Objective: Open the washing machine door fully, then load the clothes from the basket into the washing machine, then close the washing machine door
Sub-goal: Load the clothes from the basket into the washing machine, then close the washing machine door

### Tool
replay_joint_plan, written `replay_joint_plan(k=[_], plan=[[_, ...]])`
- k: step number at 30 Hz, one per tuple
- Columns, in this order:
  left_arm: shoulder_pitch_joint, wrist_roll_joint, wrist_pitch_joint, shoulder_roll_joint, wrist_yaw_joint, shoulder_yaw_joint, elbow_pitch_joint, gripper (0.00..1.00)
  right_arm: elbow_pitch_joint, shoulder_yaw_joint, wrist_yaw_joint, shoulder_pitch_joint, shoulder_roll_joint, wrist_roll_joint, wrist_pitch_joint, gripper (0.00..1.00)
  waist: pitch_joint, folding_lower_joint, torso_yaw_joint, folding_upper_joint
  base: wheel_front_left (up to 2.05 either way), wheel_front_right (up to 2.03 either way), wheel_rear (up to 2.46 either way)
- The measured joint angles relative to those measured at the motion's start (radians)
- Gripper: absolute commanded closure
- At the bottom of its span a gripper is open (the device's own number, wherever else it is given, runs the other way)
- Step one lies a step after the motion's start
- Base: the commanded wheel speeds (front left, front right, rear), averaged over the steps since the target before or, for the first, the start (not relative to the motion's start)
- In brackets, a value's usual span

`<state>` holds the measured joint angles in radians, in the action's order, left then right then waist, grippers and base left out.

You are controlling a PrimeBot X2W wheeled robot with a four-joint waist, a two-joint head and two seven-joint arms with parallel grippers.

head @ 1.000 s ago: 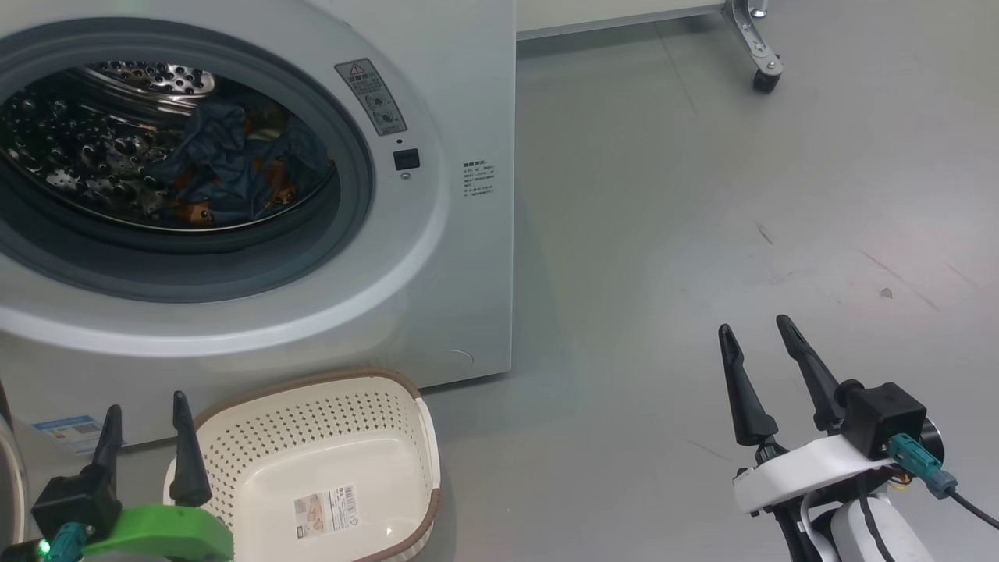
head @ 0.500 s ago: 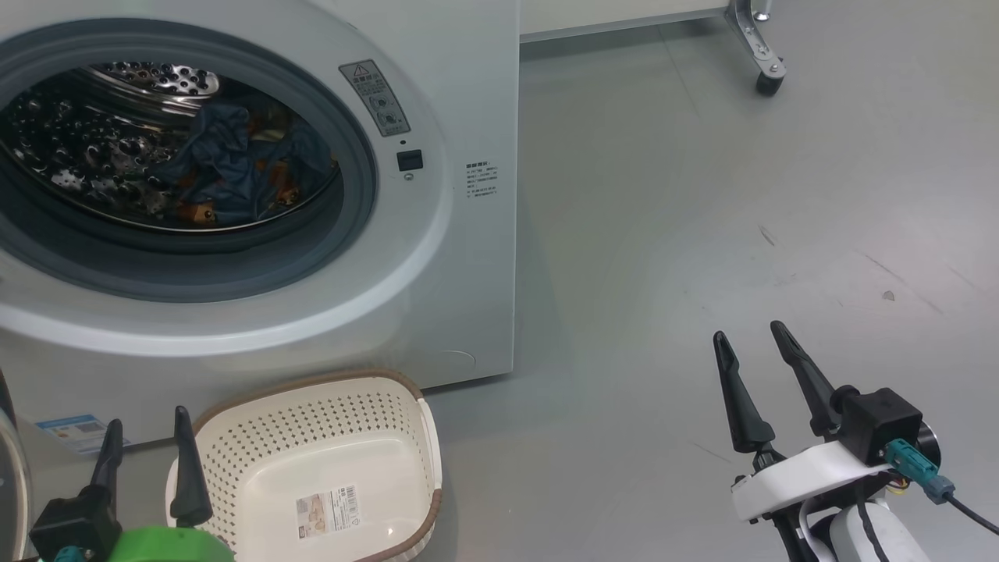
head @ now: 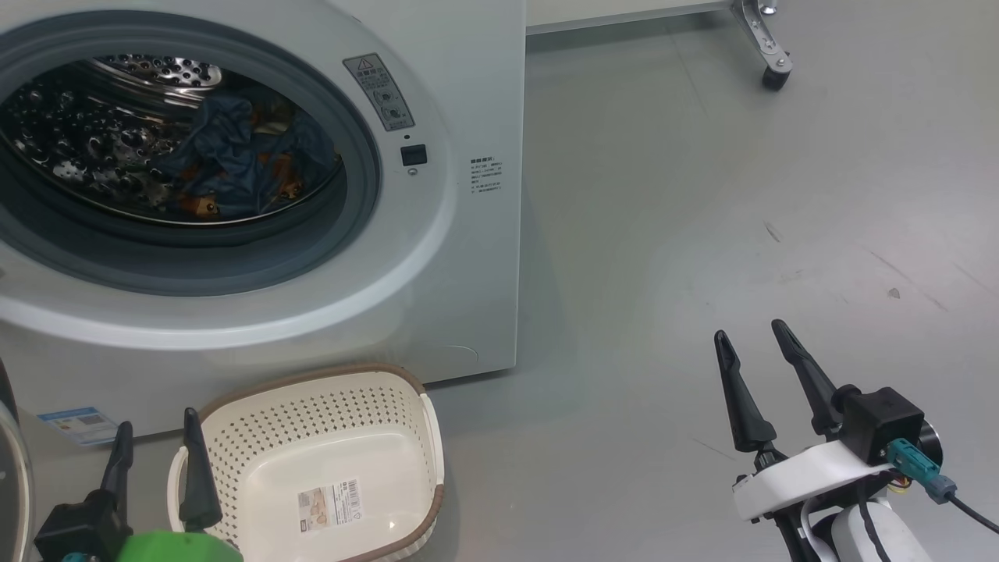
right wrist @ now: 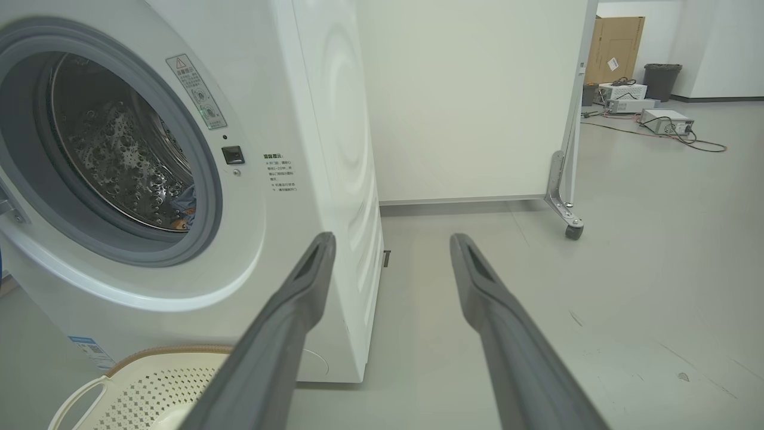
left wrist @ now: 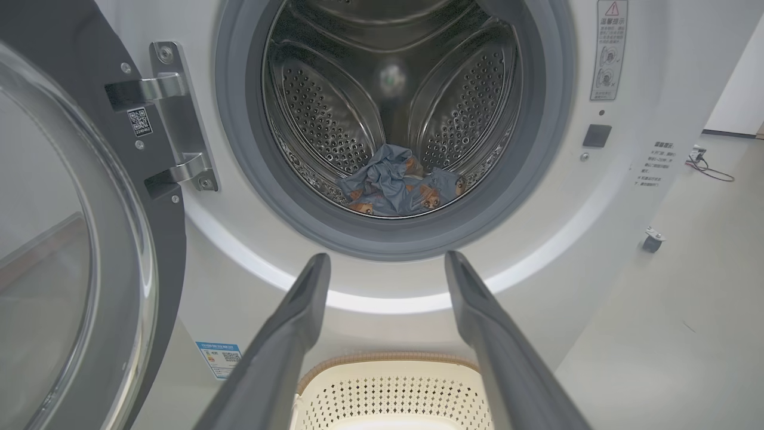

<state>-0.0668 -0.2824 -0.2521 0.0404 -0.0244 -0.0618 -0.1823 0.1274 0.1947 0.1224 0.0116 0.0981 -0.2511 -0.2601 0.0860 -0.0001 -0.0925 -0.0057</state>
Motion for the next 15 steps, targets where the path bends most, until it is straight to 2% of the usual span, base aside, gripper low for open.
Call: replay_joint_plan(k=[15], plan=[[-0.004,-0.006,0.0,0.0,0.014,0.031,0.017,0.0,0.001,-0.006,0.0,0.0,0.003,0.004,0.0,0.0,0.001,0.0,0.027,0.0,0.0,0.0,0.0]])
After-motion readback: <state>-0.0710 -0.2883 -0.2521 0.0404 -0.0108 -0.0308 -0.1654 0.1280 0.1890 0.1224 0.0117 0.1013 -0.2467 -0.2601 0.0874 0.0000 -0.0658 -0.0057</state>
